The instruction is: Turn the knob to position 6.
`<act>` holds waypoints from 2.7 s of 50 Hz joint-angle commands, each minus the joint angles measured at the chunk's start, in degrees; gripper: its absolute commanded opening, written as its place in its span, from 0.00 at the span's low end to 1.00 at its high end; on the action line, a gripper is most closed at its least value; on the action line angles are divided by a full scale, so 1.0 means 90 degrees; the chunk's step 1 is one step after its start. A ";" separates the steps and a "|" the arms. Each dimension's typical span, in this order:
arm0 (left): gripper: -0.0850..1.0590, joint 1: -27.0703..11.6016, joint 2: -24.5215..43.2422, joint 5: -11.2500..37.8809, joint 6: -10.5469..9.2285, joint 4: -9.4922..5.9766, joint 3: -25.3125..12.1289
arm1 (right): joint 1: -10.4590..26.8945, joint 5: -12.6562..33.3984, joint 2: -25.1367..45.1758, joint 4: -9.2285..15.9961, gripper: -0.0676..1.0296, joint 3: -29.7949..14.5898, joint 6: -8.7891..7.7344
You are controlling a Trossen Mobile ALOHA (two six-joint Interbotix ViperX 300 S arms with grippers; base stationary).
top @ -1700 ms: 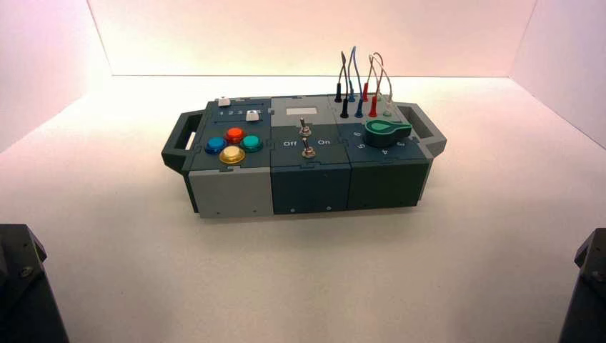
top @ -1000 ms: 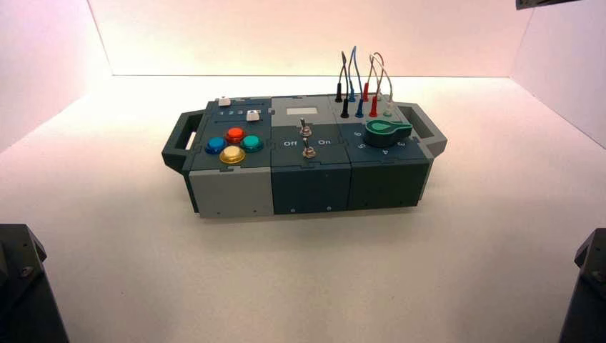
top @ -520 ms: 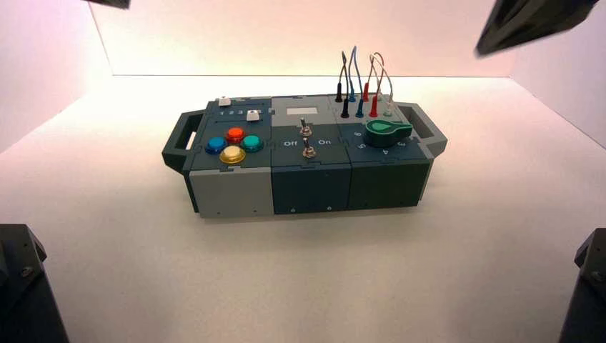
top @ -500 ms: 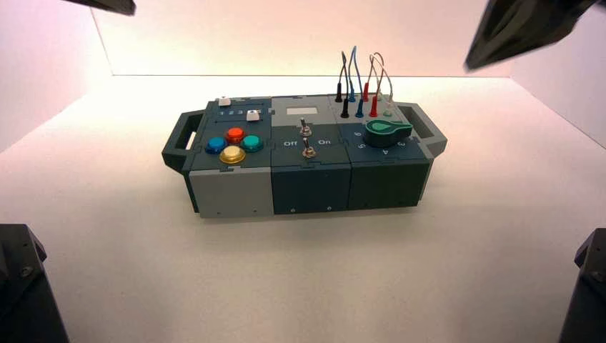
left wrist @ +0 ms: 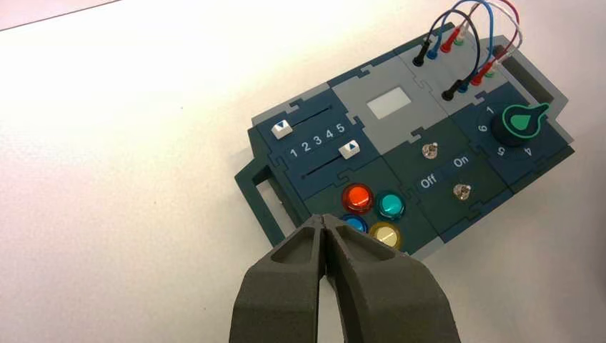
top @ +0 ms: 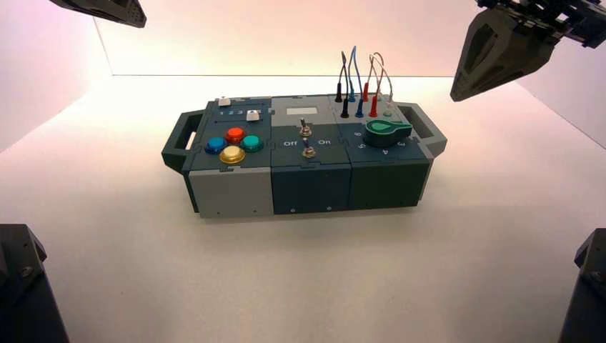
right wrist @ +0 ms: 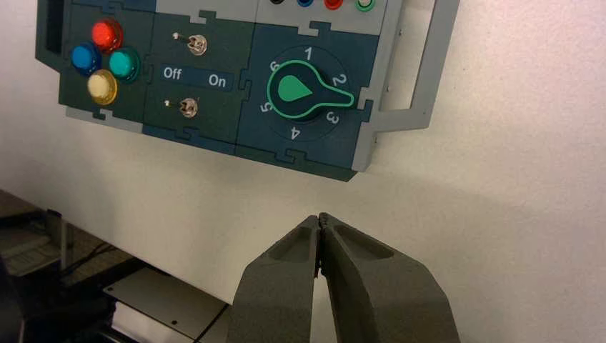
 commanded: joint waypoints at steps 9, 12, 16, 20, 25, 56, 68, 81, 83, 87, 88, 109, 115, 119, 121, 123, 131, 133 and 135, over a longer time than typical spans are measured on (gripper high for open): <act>0.05 -0.0166 0.0156 0.0059 -0.0010 -0.0049 -0.0273 | 0.0029 -0.0068 0.0156 0.0098 0.04 -0.0068 0.0020; 0.05 -0.0293 0.0254 0.0078 0.0000 -0.0049 -0.0283 | 0.0029 -0.0078 0.0234 0.0098 0.04 -0.0068 0.0020; 0.05 -0.0469 0.0430 0.0137 0.0010 -0.0049 -0.0322 | 0.0029 -0.0107 0.0361 0.0107 0.04 -0.0068 0.0020; 0.05 -0.0566 0.0625 0.0186 0.0029 -0.0049 -0.0352 | 0.0029 -0.0156 0.0488 0.0098 0.04 -0.0068 0.0020; 0.05 -0.0586 0.0850 0.0293 0.0029 -0.0049 -0.0391 | 0.0029 -0.0195 0.0654 0.0098 0.04 -0.0078 0.0000; 0.05 -0.0586 0.1143 0.0430 0.0039 -0.0029 -0.0449 | 0.0029 -0.0898 0.1660 0.0107 0.04 -0.0117 -0.0029; 0.05 -0.0586 0.1143 0.0430 0.0039 -0.0029 -0.0449 | 0.0029 -0.1152 0.1904 0.0098 0.04 -0.0234 -0.0039; 0.05 -0.0586 0.1162 0.0430 0.0039 -0.0020 -0.0479 | 0.0029 -0.1387 0.2148 0.0107 0.04 -0.0400 -0.0039; 0.05 -0.0586 0.1162 0.0430 0.0039 -0.0029 -0.0479 | 0.0029 -0.1396 0.2197 0.0107 0.04 -0.0410 -0.0039; 0.05 -0.0586 0.1162 0.0430 0.0039 -0.0029 -0.0459 | 0.0029 -0.1426 0.2422 0.0107 0.04 -0.0459 -0.0039; 0.05 -0.0586 0.1162 0.0430 0.0039 -0.0029 -0.0459 | 0.0029 -0.1436 0.2461 0.0107 0.04 -0.0459 -0.0039; 0.05 -0.0596 0.1162 0.0430 0.0049 -0.0029 -0.0459 | 0.0039 -0.1611 0.2852 0.0107 0.04 -0.0713 -0.0039; 0.05 -0.0586 0.1162 0.0430 0.0049 -0.0020 -0.0479 | 0.0039 -0.1621 0.2959 0.0107 0.04 -0.0830 -0.0039; 0.05 -0.0586 0.1162 0.0430 0.0059 -0.0029 -0.0479 | 0.0039 -0.1631 0.3066 0.0107 0.04 -0.0898 -0.0039; 0.05 -0.0586 0.1162 0.0430 0.0059 -0.0020 -0.0479 | 0.0039 -0.1631 0.3105 0.0107 0.04 -0.0918 -0.0049; 0.05 -0.0586 0.1162 0.0430 0.0059 -0.0029 -0.0479 | 0.0039 -0.1631 0.3135 0.0107 0.04 -0.0918 -0.0039; 0.05 -0.0586 0.1152 0.0430 0.0078 -0.0020 -0.0488 | 0.0039 -0.1650 0.3340 0.0107 0.04 -0.0986 -0.0078; 0.05 -0.0586 0.1152 0.0430 0.0078 -0.0020 -0.0488 | 0.0039 -0.1660 0.3369 0.0107 0.04 -0.0986 -0.0078; 0.05 -0.0586 0.1152 0.0430 0.0078 -0.0029 -0.0488 | 0.0039 -0.1680 0.3398 0.0107 0.04 -0.1016 -0.0078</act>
